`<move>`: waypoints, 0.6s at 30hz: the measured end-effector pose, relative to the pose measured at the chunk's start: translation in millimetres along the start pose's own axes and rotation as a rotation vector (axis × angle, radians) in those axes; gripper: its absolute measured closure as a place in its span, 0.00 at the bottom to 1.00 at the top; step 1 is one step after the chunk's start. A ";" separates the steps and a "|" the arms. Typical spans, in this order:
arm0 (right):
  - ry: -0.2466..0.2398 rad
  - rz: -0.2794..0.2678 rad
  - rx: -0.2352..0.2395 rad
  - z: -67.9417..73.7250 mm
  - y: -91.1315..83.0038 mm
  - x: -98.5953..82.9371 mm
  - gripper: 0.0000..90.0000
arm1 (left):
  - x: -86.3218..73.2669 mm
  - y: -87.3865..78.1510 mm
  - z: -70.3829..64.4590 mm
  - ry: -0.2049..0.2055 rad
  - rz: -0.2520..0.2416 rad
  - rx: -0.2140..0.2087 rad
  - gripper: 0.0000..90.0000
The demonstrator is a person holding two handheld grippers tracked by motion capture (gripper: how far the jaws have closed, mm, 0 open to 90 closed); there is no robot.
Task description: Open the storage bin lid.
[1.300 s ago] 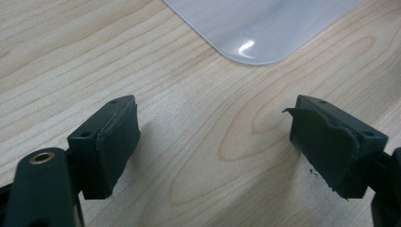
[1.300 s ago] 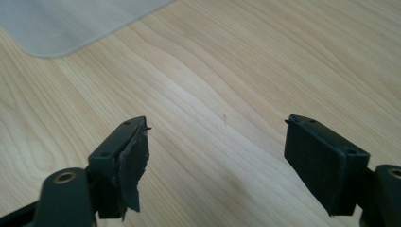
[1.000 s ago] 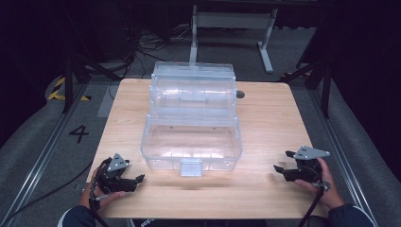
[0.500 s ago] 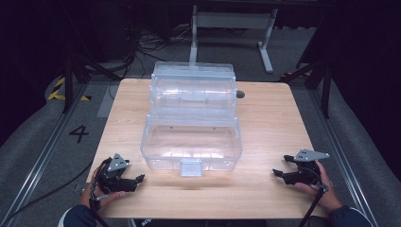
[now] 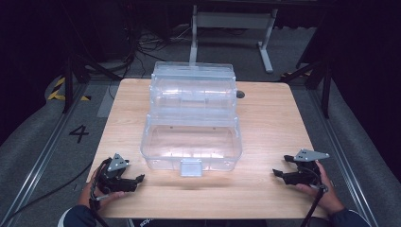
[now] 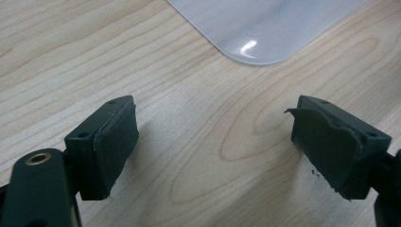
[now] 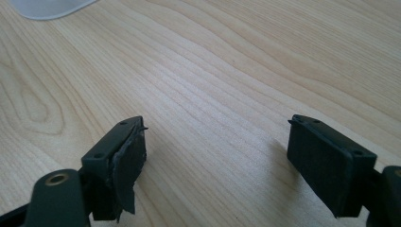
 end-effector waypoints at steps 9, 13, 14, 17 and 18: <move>0.007 0.000 -0.003 0.2 -0.9 -0.9 0.23 | 0.1 0.8 -0.1 -0.010 -0.003 0.002 0.17; 0.007 0.001 -0.003 0.2 -1.0 -0.9 0.23 | 0.6 0.8 0.4 -0.019 0.006 0.010 0.17; 0.007 0.000 -0.003 0.2 -0.9 -0.9 0.23 | 0.8 1.0 0.7 -0.019 0.006 0.013 0.17; 0.009 0.000 -0.005 0.2 -0.9 -1.0 0.22 | 0.8 1.4 0.5 -0.024 0.003 0.016 0.17; 0.009 0.000 -0.005 0.2 -0.9 -1.0 0.22 | 0.8 1.4 0.5 -0.024 0.003 0.016 0.17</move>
Point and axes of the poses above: each handheld gripper's, and its own axes: y roughly forward along the jaws, x roughly out of its top, z roughly to its left, the point moved 1 cm from there along y, roughly forward along the jaws, and after that the axes turned 15 degrees about x, right-handed, at the moved point
